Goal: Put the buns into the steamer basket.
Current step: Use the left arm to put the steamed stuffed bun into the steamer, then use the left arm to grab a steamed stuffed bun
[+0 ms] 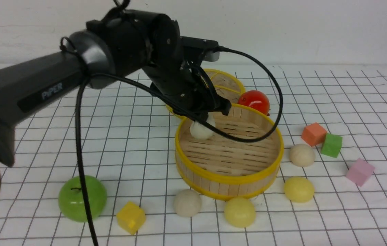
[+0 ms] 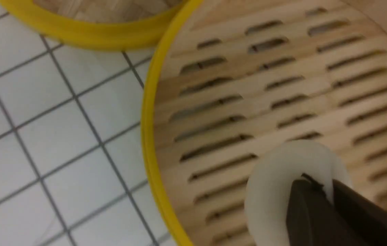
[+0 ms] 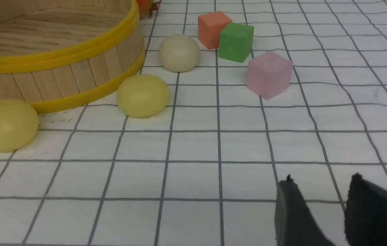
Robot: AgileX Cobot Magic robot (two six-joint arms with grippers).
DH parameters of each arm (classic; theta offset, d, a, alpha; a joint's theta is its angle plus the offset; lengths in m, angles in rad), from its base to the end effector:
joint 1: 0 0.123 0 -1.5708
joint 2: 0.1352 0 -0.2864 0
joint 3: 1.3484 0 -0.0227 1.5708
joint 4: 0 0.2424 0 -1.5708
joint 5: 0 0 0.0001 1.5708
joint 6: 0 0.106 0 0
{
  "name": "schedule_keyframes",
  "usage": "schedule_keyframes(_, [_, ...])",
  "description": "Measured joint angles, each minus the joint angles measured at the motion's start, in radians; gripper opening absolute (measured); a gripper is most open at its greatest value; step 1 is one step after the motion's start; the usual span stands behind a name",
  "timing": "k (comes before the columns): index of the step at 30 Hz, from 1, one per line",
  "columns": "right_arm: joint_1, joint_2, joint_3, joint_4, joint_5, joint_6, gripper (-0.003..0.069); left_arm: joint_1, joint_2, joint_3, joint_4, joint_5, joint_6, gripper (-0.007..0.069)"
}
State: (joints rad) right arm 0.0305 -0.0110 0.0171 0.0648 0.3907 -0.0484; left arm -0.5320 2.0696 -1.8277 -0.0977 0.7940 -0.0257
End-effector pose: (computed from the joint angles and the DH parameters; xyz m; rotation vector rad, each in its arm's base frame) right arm 0.0564 0.0043 0.1684 -0.0348 1.8796 0.0520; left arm 0.4051 -0.2470 0.2530 0.5811 2.4807 -0.3378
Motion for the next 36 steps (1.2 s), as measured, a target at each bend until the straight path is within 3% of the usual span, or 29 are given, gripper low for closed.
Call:
schedule_keyframes(3, [0.000,0.000,0.000,0.000,0.000,0.000,0.0239,0.001,0.078,-0.013,0.017,-0.021,0.000,0.0054])
schedule_keyframes(8, [0.000,0.000,0.000,0.000,0.000,0.000,0.0239,0.002,0.144,-0.065,0.026,-0.016,0.000,0.0279])
schedule_keyframes(9, [0.000,0.000,0.000,0.000,0.000,0.000,0.0239,0.002,0.144,-0.068,0.026,-0.012,0.000,0.0290])
schedule_keyframes(10, [0.000,0.000,0.000,0.000,0.000,0.000,0.0239,0.002,0.135,-0.099,0.025,0.018,-0.005,0.0386])
schedule_keyframes(12, [0.000,0.000,0.000,0.000,0.000,0.000,0.0239,0.002,0.115,-0.142,0.019,0.078,-0.027,0.0479])
schedule_keyframes(15, [0.000,0.000,0.000,0.000,0.000,0.000,0.0239,0.002,0.036,-0.194,0.009,0.218,-0.077,0.0547])
schedule_keyframes(18, [0.000,0.000,0.000,0.000,0.000,0.000,0.0239,-0.003,-0.057,-0.187,0.010,0.350,-0.105,0.0525])
schedule_keyframes(21, [0.000,0.000,0.000,0.000,0.000,0.000,0.0239,-0.026,-0.122,-0.111,0.015,0.414,-0.121,0.0438])
schedule_keyframes(25, [0.000,0.000,0.000,0.000,0.000,0.000,0.0239,-0.106,-0.146,0.107,0.017,0.411,-0.127,0.0226])
schedule_keyframes(28, [0.000,0.000,0.000,0.000,0.000,0.000,0.0239,-0.140,-0.137,0.218,0.000,0.341,-0.126,0.0137])
schedule_keyframes(34, [0.000,0.000,0.000,0.000,0.000,0.000,0.0239,-0.130,-0.132,0.261,0.014,0.251,-0.126,0.0166])
schedule_keyframes(36, [0.000,0.000,0.000,0.000,0.000,0.000,0.0239,-0.126,-0.127,0.261,0.045,0.230,-0.126,0.0235])
